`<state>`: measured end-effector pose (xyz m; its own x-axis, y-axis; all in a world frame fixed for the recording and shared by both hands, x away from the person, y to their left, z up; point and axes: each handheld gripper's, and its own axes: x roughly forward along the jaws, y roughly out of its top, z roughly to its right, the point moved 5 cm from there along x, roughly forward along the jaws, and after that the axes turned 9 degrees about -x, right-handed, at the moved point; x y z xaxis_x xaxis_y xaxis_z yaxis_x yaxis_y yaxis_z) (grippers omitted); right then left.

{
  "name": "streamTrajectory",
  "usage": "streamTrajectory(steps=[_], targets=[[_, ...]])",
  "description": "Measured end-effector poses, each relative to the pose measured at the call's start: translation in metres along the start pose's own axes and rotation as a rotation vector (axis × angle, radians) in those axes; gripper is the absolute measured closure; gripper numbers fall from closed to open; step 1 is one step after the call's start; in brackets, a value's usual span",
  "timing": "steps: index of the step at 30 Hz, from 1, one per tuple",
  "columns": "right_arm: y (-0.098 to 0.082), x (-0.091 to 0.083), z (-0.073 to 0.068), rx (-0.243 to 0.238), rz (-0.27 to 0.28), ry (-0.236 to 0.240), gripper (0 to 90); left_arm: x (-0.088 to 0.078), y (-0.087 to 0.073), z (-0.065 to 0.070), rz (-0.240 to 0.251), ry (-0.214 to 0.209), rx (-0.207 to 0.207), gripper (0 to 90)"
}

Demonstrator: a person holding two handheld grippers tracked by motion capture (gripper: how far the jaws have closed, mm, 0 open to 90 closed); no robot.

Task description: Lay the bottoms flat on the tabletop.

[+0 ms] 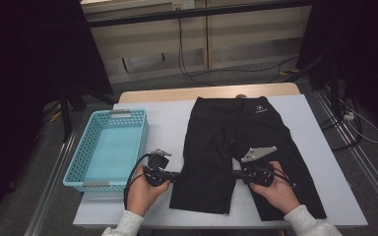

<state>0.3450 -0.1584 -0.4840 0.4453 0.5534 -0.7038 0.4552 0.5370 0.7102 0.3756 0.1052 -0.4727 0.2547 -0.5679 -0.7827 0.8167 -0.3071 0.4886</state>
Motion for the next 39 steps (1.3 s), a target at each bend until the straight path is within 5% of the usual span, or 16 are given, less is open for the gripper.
streamTrajectory(steps=[5, 9, 15, 18, 21, 24, 25, 32, 39], targets=[[-0.001, -0.001, -0.001, -0.009, -0.011, 0.014, 90.0, -0.006, 0.004, -0.004, 0.058, 0.022, 0.001, 85.1], [-0.003, -0.001, -0.001, -0.013, -0.014, 0.017, 90.0, -0.005, 0.008, -0.006, 0.101, 0.03, -0.002, 64.4], [-0.002, -0.001, -0.001, -0.012, -0.009, 0.013, 90.0, 0.003, 0.016, -0.004, 0.171, 0.014, 0.017, 52.1], [-0.002, -0.001, 0.0, -0.012, -0.011, 0.014, 90.0, 0.011, 0.019, -0.009, 0.186, 0.019, 0.001, 54.4], [-0.001, 0.0, -0.001, -0.021, -0.01, 0.012, 90.0, 0.018, 0.021, -0.01, 0.19, -0.006, -0.018, 72.4], [-0.001, 0.0, -0.001, -0.022, -0.008, 0.013, 90.0, 0.02, 0.021, -0.012, 0.176, 0.01, -0.016, 79.5], [-0.001, 0.0, -0.002, -0.022, -0.006, 0.016, 90.0, 0.021, 0.02, -0.013, 0.16, 0.019, -0.018, 87.9], [0.001, 0.002, -0.003, -0.018, 0.004, 0.014, 90.0, 0.016, 0.015, -0.014, 0.128, 0.068, -0.001, 89.5], [0.001, 0.001, -0.004, -0.018, 0.006, 0.022, 90.0, 0.004, 0.011, -0.012, 0.126, 0.071, 0.007, 89.4]])
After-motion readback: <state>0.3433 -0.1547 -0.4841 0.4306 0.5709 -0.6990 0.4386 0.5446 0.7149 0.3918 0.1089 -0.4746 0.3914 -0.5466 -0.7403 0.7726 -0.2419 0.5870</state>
